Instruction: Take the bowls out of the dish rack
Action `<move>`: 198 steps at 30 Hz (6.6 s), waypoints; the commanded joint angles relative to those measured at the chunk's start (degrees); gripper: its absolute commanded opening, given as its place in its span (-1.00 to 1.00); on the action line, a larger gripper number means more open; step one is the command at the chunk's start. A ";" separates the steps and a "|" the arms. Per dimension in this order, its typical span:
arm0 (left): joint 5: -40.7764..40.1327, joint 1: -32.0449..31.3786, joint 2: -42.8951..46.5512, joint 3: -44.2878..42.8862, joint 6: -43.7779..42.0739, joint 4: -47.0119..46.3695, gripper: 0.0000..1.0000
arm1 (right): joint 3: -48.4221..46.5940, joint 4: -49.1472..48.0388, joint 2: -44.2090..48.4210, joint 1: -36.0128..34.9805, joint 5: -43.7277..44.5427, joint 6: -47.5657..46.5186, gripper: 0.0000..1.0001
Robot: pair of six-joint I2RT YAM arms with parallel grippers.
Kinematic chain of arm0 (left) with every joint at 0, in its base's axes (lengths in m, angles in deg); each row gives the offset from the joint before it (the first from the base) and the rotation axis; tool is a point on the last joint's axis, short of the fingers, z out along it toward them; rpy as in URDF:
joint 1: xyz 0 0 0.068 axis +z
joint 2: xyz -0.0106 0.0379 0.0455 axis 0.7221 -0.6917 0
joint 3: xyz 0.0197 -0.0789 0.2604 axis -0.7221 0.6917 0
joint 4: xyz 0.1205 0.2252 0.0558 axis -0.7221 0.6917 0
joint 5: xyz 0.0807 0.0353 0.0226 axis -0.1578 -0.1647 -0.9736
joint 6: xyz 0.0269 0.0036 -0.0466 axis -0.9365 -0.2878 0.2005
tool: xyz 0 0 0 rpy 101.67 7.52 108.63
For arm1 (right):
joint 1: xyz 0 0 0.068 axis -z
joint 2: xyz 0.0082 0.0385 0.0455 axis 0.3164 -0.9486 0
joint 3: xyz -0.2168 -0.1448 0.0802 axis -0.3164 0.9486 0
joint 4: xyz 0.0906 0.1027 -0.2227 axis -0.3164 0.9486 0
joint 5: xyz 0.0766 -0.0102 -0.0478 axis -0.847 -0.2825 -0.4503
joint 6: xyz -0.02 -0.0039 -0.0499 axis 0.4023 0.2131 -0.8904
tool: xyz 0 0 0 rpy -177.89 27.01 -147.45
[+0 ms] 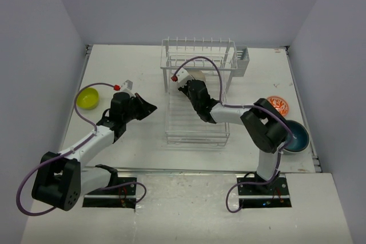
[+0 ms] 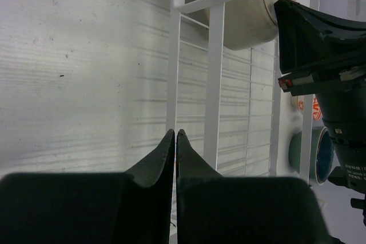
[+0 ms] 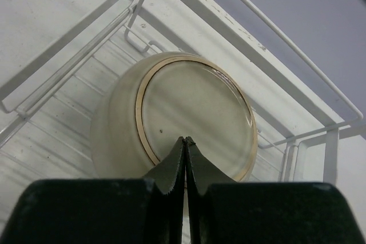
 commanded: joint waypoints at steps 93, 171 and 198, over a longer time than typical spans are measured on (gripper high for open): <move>1.81 -18.52 -9.32 -30.18 -3.56 41.85 -1.00 | 8.01 66.35 45.44 7.76 -43.00 65.10 0.44; -11.46 -18.96 -20.58 -37.30 -6.20 54.24 -1.00 | 15.49 49.64 31.39 16.37 -60.50 62.74 0.79; -11.29 -18.96 -22.16 -40.12 -7.17 55.39 -1.00 | 15.48 42.00 22.51 16.37 -63.93 65.37 0.79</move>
